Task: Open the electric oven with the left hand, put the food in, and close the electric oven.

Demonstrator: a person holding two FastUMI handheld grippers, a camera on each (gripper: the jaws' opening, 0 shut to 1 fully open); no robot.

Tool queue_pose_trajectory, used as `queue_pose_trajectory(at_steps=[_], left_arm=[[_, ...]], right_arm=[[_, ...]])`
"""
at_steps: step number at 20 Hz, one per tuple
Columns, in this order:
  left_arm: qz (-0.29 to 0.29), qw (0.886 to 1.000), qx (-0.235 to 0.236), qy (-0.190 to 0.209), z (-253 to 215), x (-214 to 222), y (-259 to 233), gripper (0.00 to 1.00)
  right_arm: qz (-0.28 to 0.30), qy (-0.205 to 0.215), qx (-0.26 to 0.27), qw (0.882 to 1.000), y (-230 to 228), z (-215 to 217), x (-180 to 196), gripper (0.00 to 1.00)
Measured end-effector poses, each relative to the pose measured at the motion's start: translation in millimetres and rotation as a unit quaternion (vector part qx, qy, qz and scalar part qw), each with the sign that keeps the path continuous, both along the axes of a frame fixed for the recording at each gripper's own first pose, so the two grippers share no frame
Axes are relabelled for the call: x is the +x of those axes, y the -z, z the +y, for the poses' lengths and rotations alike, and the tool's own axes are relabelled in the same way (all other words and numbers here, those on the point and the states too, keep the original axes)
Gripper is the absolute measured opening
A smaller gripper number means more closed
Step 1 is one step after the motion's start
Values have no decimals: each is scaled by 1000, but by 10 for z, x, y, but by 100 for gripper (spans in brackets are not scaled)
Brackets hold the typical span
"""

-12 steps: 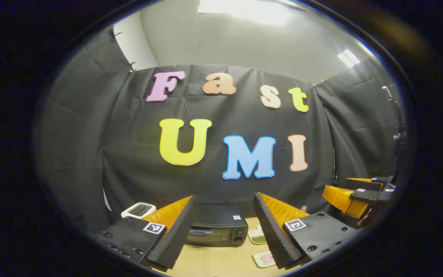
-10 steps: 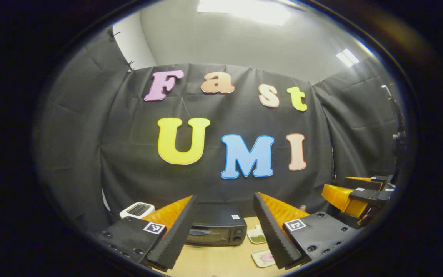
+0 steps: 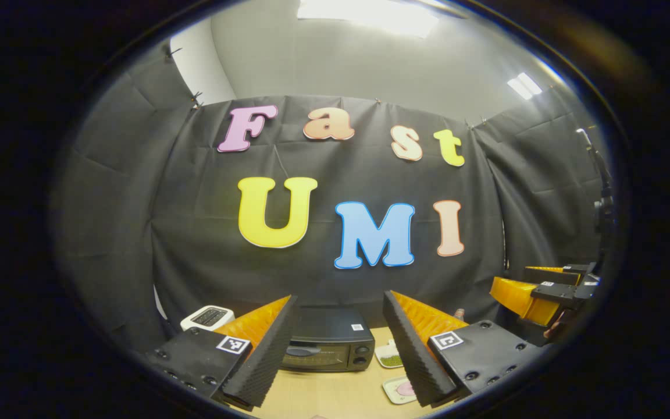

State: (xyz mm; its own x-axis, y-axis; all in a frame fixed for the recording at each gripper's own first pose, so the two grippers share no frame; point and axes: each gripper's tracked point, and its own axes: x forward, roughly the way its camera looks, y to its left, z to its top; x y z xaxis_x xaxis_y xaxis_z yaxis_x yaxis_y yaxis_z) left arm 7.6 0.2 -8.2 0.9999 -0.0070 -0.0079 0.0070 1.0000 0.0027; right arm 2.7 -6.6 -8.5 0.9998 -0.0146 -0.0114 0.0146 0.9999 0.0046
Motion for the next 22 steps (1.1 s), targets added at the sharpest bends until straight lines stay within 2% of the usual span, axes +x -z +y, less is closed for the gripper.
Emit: queue_pose_trajectory(at_steps=[3, 5, 7, 8, 9, 15, 17, 18, 20, 22], left_arm=[[10, 1000, 1, -2, 39, 50, 91, 97], [21, 1000, -6, -6, 87, 113, 203, 100], [30, 999, -9, -5, 133, 226, 295, 96], [39, 999, -10, -2, 164, 303, 403, 95], [49, 999, -12, 0, 193, 405, 513, 100], [115, 993, -6, -12, 538, 1147, 1375, 99], [141, 990, -23, -12, 616, 1382, 1624, 100], [152, 988, -25, -14, 652, 1505, 1732, 96], [180, 983, -19, -17, 754, 1720, 1993, 100], [210, 977, -17, -19, 837, 1879, 2298, 97]], right_arm=[[4, -2, 1, 1000, 45, 2, 39, 97], [8, -1, 0, 1000, 66, -3, 67, 97], [12, 0, 0, 1000, 102, -9, 89, 97], [15, 2, -1, 1000, 120, -14, 107, 97], [19, 4, -1, 1000, 150, -24, 122, 97], [43, 16, -13, 999, 363, -63, 199, 97], [54, 23, -15, 998, 450, -91, 224, 97], [60, 27, -17, 998, 491, -106, 237, 97], [72, 35, -19, 997, 584, -139, 256, 98], [84, 43, -18, 995, 658, -172, 267, 98]])
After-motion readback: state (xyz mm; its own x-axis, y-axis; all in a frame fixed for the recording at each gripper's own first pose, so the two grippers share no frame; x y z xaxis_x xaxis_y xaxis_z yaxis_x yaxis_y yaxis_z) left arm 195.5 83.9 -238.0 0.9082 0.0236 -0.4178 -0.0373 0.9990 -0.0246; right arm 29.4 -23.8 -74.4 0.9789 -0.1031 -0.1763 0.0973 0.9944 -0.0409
